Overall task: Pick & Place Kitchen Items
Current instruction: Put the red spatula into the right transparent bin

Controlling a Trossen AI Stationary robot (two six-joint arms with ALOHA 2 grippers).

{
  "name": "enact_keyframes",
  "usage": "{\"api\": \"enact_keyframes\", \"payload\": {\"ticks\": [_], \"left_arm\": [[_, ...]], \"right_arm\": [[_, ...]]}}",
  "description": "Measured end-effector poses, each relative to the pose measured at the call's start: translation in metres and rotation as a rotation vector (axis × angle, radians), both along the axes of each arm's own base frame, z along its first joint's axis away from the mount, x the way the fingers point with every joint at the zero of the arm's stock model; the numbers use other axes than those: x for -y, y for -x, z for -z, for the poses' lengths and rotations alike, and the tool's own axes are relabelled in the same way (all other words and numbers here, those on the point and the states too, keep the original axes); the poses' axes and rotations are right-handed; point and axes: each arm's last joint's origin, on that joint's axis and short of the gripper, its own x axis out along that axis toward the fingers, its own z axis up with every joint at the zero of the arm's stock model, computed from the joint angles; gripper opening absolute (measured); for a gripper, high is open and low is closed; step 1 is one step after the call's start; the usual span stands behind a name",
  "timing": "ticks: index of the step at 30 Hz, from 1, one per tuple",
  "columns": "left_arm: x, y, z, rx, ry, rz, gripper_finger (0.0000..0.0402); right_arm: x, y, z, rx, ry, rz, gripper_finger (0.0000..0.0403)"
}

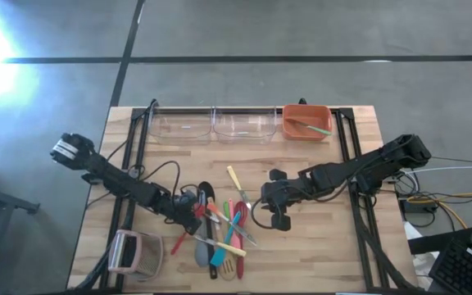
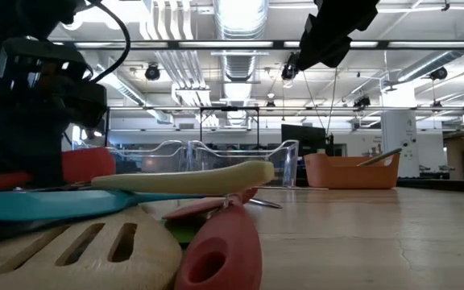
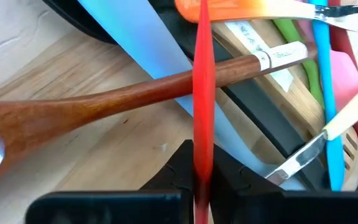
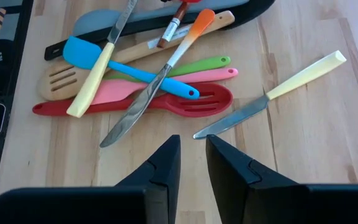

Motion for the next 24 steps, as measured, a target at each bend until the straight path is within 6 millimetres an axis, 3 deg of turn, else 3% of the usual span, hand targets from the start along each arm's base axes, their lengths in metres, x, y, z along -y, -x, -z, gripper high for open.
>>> {"api": "enact_keyframes", "payload": {"ticks": [13, 24], "left_arm": [[-0.008, 0.008, -0.037, 0.19, -0.003, 0.073, 0.0022], [-0.044, 0.008, -0.067, 0.383, -0.189, 0.106, 0.0022]], "right_arm": [[0.0, 0.0, 0.0, 0.0, 0.001, -0.001, 0.0084], [0.0, 0.0, 0.0, 0.0, 0.001, -0.001, 0.007]]}}
